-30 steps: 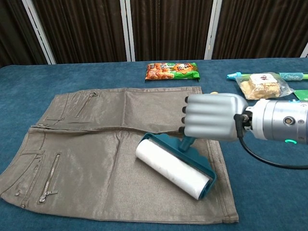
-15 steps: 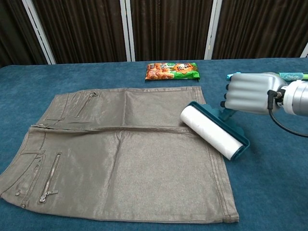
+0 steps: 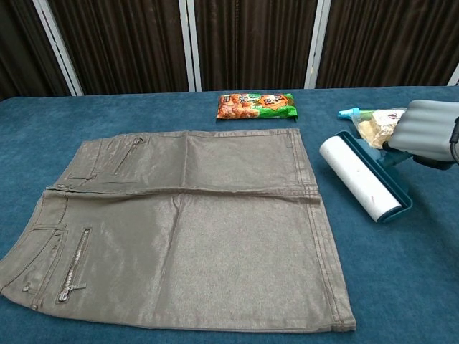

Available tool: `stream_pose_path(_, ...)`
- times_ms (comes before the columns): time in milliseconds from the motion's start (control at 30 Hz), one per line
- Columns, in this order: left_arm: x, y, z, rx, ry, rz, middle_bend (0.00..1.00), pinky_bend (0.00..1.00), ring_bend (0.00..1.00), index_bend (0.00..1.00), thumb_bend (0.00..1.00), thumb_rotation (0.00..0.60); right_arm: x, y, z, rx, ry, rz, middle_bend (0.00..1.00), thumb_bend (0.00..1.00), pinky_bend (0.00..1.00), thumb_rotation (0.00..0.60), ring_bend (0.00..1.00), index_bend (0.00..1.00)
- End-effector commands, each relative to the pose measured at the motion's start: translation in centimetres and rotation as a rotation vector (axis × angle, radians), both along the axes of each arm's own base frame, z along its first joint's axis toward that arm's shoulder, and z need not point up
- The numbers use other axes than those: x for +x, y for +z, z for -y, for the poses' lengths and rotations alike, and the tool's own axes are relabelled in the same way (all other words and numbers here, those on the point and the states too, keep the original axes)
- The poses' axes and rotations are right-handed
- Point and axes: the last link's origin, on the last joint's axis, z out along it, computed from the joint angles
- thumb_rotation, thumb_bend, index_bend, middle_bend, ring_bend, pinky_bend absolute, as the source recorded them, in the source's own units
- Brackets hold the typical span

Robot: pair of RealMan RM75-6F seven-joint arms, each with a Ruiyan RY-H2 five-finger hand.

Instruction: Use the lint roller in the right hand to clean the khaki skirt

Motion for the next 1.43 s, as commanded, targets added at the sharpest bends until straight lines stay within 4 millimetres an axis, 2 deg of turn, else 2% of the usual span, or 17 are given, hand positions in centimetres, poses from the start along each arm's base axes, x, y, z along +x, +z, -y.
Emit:
stream_pose_path(33,0.2,0.1,0.2,0.002,-0.007,0.004,0.0,0.0,0.0,0.0,0.06,0.6,-1.2,0.6,0.1,-0.026,-0.074,0.014,0.58,0.92,0.46,0.6,0.49,0.48)
stream_pose_path(133,0.3,0.1,0.3,0.001,-0.011,0.006,0.0,0.0,0.0,0.0,0.05,0.6,-1.7,0.6,0.0,-0.032,-0.11,0.019,0.57,0.87,0.46,0.6,0.47,0.45)
stream_pose_path(167,0.3,0.1,0.3,0.001,-0.012,0.006,0.0,0.0,0.0,0.0,0.05,0.6,-1.7,0.5,0.0,-0.031,-0.122,0.024,0.55,0.77,0.46,0.6,0.44,0.42)
stream_pose_path(233,0.3,0.2,0.4,0.0,-0.011,0.006,0.0,0.0,0.0,0.0,0.06,0.6,-1.9,0.4,-0.2,-0.026,-0.155,0.043,0.46,0.49,0.47,0.6,0.36,0.31)
stream_pose_path(267,0.3,0.2,0.4,0.001,-0.011,0.006,0.0,0.0,0.0,0.0,0.06,0.6,-2.0,0.3,-0.4,-0.02,-0.182,0.058,0.36,0.27,0.47,0.6,0.29,0.2)
stream_pose_path(300,0.3,0.2,0.4,0.001,-0.011,0.005,0.0,0.0,0.0,0.0,0.06,0.6,-2.0,0.2,-0.5,-0.017,-0.205,0.07,0.27,0.11,0.48,0.6,0.22,0.1)
stream_pose_path(367,0.3,0.2,0.4,0.0,-0.008,0.006,0.0,0.0,0.0,0.0,0.05,0.6,-1.9,0.2,-0.6,-0.025,-0.241,0.089,0.15,0.0,0.43,0.6,0.14,0.01)
stream_pose_path(467,0.3,0.2,0.4,0.001,-0.007,0.009,0.0,0.0,0.0,0.0,0.05,0.6,-1.4,0.4,-0.9,-0.037,-0.255,0.126,0.04,0.0,0.34,0.6,0.05,0.0)
stream_pose_path(567,0.3,0.3,0.5,0.002,-0.01,0.015,0.0,0.0,0.0,0.0,0.05,0.6,-0.7,1.0,-1.3,-0.053,-0.263,0.177,0.0,0.0,0.28,0.6,0.01,0.0)
stream_pose_path(733,0.5,0.8,0.8,0.006,-0.025,0.033,0.0,0.0,0.0,0.0,0.05,0.6,0.7,3.5,-2.8,-0.093,-0.24,0.281,0.0,0.0,0.23,0.6,0.0,0.0)
stream_pose_path(900,0.7,1.3,1.1,0.018,-0.052,0.051,0.0,0.0,0.0,0.0,0.05,0.6,1.7,7.2,-5.9,-0.136,-0.181,0.47,0.0,0.0,0.14,0.6,0.0,0.0)
stream_pose_path(1000,0.7,1.4,1.3,0.018,-0.076,0.054,0.0,0.0,0.0,0.0,0.05,0.6,1.4,9.2,-8.4,-0.141,-0.127,0.606,0.0,0.0,0.1,0.6,0.0,0.0)
stream_pose_path(1133,0.8,1.5,1.7,0.022,-0.103,0.06,0.0,0.0,0.0,0.0,0.05,0.6,0.4,10.9,-11.5,-0.151,-0.081,0.772,0.0,0.0,0.02,0.6,0.0,0.0)
stream_pose_path(1300,0.9,1.5,2.2,0.022,-0.12,0.062,0.0,0.0,0.0,0.0,0.05,0.6,-1.2,11.4,-14.4,-0.196,-0.115,0.927,0.0,0.0,0.0,0.6,0.0,0.0)
stream_pose_path(1433,0.9,1.6,2.6,0.023,-0.12,0.062,0.0,0.0,0.0,0.0,0.05,0.6,-2.2,11.7,-15.9,-0.237,-0.135,0.991,0.0,0.0,0.0,0.6,0.0,0.0)
